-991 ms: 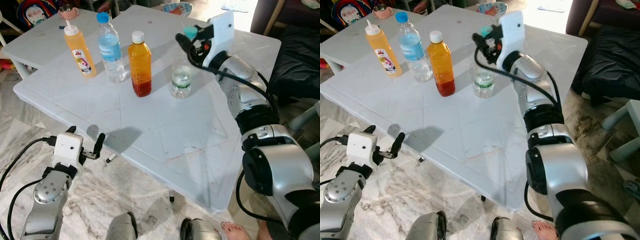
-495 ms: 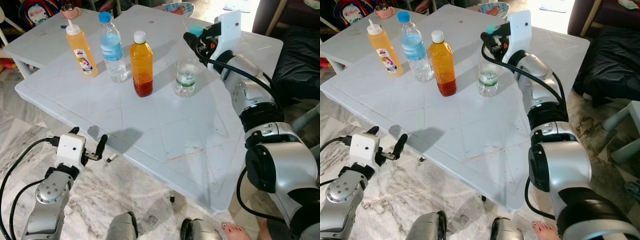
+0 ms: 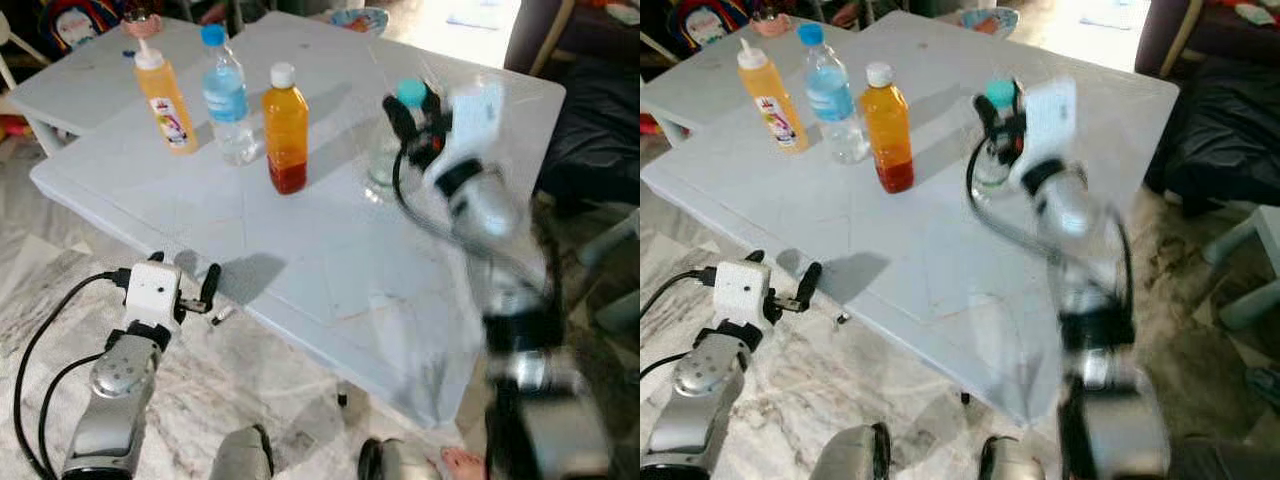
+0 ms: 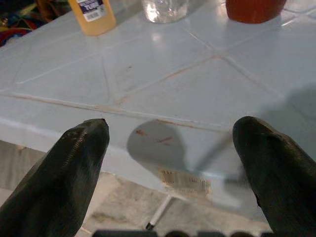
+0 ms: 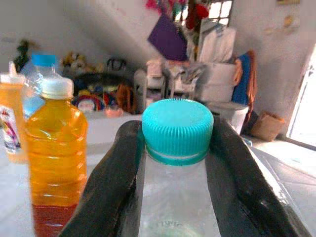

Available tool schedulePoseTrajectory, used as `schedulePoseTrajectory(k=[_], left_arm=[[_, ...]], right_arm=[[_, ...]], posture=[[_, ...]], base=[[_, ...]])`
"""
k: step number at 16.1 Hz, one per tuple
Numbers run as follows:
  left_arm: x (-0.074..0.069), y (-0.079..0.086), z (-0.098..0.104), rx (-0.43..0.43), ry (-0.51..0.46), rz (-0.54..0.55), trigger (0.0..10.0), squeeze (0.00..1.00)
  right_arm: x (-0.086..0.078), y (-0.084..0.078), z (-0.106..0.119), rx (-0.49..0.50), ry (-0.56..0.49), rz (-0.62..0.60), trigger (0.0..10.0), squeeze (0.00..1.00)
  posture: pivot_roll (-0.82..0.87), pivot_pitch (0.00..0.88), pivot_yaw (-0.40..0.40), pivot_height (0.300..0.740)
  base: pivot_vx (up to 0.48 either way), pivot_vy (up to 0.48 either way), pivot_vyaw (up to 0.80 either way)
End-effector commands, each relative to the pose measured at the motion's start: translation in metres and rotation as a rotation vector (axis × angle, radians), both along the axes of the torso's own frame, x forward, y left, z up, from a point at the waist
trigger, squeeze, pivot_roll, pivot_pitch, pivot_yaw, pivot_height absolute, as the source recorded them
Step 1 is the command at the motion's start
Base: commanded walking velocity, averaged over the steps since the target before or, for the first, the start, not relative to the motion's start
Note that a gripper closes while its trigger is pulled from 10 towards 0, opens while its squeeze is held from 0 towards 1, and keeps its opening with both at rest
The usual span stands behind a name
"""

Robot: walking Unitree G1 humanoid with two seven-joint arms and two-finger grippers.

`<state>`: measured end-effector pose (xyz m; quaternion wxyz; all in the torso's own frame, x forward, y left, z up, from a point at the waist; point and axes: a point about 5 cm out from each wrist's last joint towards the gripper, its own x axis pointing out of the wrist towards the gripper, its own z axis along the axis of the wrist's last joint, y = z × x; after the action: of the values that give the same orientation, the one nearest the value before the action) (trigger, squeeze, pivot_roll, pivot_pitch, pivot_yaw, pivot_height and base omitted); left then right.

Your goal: Restocking fridge

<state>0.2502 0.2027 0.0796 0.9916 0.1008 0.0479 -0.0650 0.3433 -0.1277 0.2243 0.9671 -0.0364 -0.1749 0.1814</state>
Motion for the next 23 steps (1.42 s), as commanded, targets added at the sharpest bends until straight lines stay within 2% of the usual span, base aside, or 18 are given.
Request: schedulePoseTrajectory(k=[1, 4, 9, 13, 18, 19, 20, 21, 22, 23], left_arm=[[0.000, 0.001, -0.003, -0.002, 0.013, 0.012, 10.0, 0.00], [0.002, -0.002, -0.003, -0.011, 0.008, 0.002, 10.0, 0.00], [0.003, -0.008, -0.009, -0.036, 0.026, -0.007, 10.0, 0.00], [0.007, -0.013, -0.010, -0.051, 0.018, -0.014, 10.0, 0.00], [0.007, -0.016, -0.013, -0.064, 0.022, -0.022, 10.0, 0.00], [0.007, -0.016, -0.014, -0.065, 0.021, -0.022, 10.0, 0.00], [0.008, -0.017, -0.014, -0.066, 0.020, -0.022, 10.0, 0.00], [0.008, -0.017, -0.014, -0.067, 0.021, -0.021, 10.0, 0.00], [0.008, -0.016, -0.015, -0.067, 0.022, -0.019, 10.0, 0.00], [0.007, -0.015, -0.016, -0.067, 0.028, -0.014, 10.0, 0.00]], right_arm=[[-0.004, 0.001, 0.003, -0.004, -0.010, -0.017, 10.0, 0.00], [-0.027, -0.006, -0.009, 0.007, -0.026, -0.148, 10.0, 0.00], [-0.044, -0.013, -0.010, -0.041, -0.072, -0.277, 10.0, 0.00], [-0.046, -0.006, -0.008, -0.043, -0.081, -0.247, 10.0, 0.00], [-0.045, -0.005, -0.007, -0.024, -0.057, -0.245, 10.0, 0.00], [-0.045, -0.005, -0.008, -0.020, -0.052, -0.244, 8.6, 0.00], [-0.045, -0.004, -0.009, -0.008, -0.045, -0.234, 0.0, 0.00], [-0.044, -0.004, -0.010, -0.007, -0.040, -0.234, 3.1, 0.00], [-0.044, -0.003, -0.011, -0.003, -0.032, -0.233, 4.9, 0.00], [-0.045, -0.003, -0.012, 0.011, -0.016, -0.227, 10.0, 0.00]], posture=[[0.11, 0.070, 0.009, 0.740], [0.09, 0.048, 0.008, 0.740], [0.06, 0.027, 0.005, 0.740], [0.05, 0.021, -0.003, 0.740], [0.04, 0.023, -0.010, 0.740], [0.04, 0.023, -0.010, 0.740], [0.04, 0.022, -0.010, 0.740], [0.04, 0.019, -0.008, 0.740], [0.04, 0.019, -0.006, 0.740], [0.04, 0.020, -0.004, 0.740]], base=[[0.000, 0.000, 0.00], [0.000, 0.266, 0.00], [0.000, 0.476, 0.00], [0.000, 0.476, 0.00], [0.000, 0.476, 0.00], [0.000, 0.476, 0.00], [0.000, 0.476, 0.00], [0.000, 0.476, 0.00], [0.000, 0.476, 0.00], [0.000, 0.476, 0.00]])
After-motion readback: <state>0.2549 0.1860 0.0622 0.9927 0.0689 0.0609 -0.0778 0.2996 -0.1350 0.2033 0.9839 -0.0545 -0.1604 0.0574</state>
